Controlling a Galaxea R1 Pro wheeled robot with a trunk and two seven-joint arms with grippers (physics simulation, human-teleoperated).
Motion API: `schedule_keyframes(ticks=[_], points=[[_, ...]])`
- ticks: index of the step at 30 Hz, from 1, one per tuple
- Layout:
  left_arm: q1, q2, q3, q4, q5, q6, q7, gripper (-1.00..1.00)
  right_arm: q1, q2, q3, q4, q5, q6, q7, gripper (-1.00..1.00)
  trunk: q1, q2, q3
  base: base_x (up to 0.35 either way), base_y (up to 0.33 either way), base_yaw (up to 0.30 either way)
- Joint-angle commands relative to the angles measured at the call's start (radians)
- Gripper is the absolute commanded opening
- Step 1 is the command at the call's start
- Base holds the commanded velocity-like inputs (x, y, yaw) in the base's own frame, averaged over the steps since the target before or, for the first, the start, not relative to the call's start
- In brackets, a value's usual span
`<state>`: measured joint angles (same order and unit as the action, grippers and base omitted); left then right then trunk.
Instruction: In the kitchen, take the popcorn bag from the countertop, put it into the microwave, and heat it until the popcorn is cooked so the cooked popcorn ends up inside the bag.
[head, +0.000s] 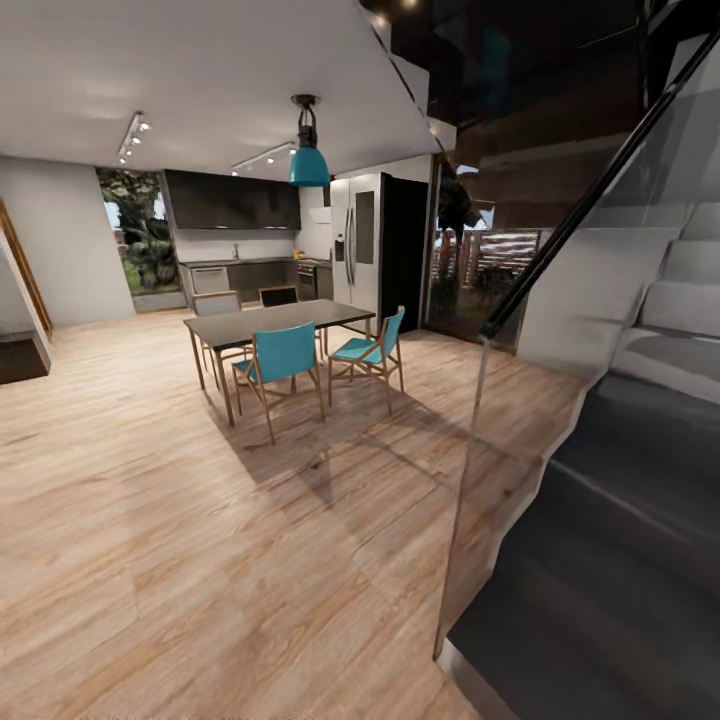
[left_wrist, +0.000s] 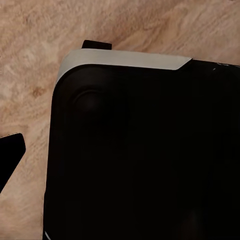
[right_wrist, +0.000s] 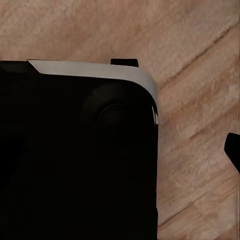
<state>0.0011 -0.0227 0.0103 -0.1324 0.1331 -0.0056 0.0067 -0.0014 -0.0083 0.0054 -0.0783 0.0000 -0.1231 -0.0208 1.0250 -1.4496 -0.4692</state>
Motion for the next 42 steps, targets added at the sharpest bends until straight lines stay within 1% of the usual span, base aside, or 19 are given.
schedule_keyframes(ticks=[1,23,42], points=[[0.0,0.0,0.0,-0.001,0.008,-0.001,0.001,1.0,0.0,-0.001,0.001,0.0,0.0,-0.003,-0.002,1.0,0.0,0.0,-0.001,0.0,0.0,0.274],[0.0,0.0,0.0,-0.001,0.008,-0.001,0.001,1.0,0.0,-0.004,0.002,0.0,0.0,-0.003,-0.002,1.0,0.0,0.0,-0.001,0.0,0.0,0.274],[0.0,0.001,0.002,-0.003,0.01,-0.001,0.001,1.0,0.0,-0.001,0.002,0.0,0.001,-0.003,-0.003,1.0,0.0,0.0,-0.001,0.0,0.0,0.274]])
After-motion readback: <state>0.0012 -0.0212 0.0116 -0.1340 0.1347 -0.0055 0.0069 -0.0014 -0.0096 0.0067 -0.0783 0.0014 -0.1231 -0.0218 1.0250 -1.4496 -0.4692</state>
